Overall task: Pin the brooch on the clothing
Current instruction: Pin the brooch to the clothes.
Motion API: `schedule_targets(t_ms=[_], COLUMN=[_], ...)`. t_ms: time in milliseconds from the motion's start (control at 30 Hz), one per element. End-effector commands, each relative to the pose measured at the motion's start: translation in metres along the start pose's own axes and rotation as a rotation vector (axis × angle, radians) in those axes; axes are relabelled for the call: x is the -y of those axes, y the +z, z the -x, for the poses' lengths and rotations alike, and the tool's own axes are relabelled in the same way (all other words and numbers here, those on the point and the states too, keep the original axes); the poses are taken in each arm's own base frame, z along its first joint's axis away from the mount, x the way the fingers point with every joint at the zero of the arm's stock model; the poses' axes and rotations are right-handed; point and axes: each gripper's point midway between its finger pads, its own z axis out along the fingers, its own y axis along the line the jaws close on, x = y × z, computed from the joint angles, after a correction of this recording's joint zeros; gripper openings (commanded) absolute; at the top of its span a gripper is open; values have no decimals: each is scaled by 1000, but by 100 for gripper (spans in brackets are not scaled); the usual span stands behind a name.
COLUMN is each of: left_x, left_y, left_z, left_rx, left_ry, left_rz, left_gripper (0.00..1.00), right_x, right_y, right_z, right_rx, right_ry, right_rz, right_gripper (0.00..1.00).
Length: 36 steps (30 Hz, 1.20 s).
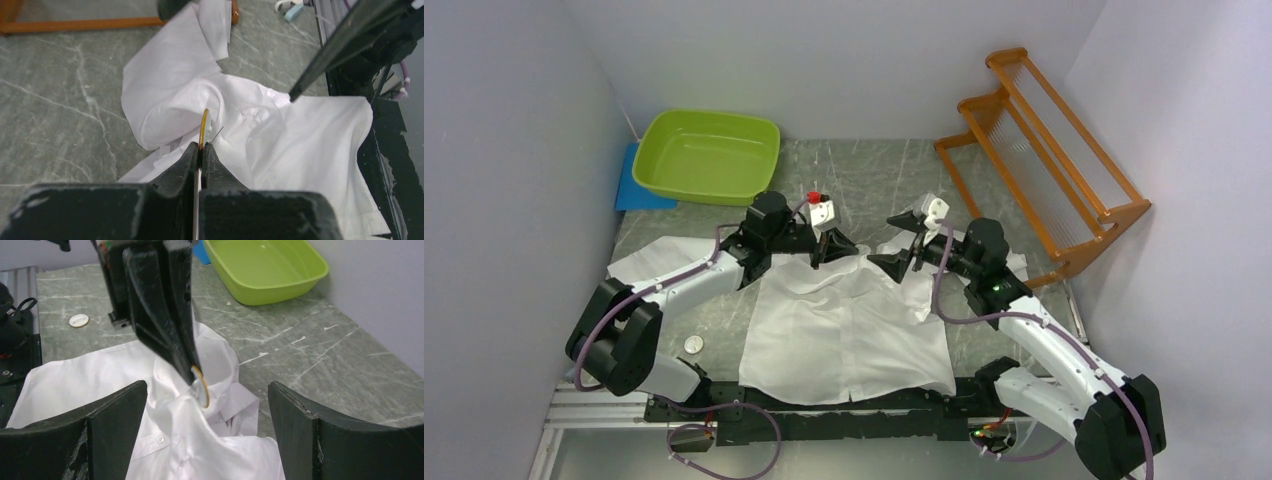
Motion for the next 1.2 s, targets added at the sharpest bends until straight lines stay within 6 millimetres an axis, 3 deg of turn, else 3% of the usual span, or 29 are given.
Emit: schedule_targets(t_ms=[0, 267, 533, 700, 1033, 1167], left_x=[-5, 5, 10, 13, 15, 15], left_y=[-8, -8, -11, -12, -12, -12], left_z=[43, 48, 50, 49, 47, 47], left_rx=[148, 192, 196, 200, 187, 188], left_ry=[34, 28, 56, 72, 101, 100], left_rz=[38, -16, -38, -45, -56, -62], left_gripper=[3, 3, 3, 3, 3, 3], right_x=[-12, -20, -12, -7, -10, -9], right_y=[-5, -2, 4, 10, 21, 24], right_z=[11, -11, -11, -15, -13, -9], right_rx=[94, 51, 68, 54, 61, 67], right_ry=[-34, -33, -77, -71, -56, -40], right_rz=[53, 117, 103, 107, 172, 182], right_gripper=[94, 92, 88, 76, 69, 62])
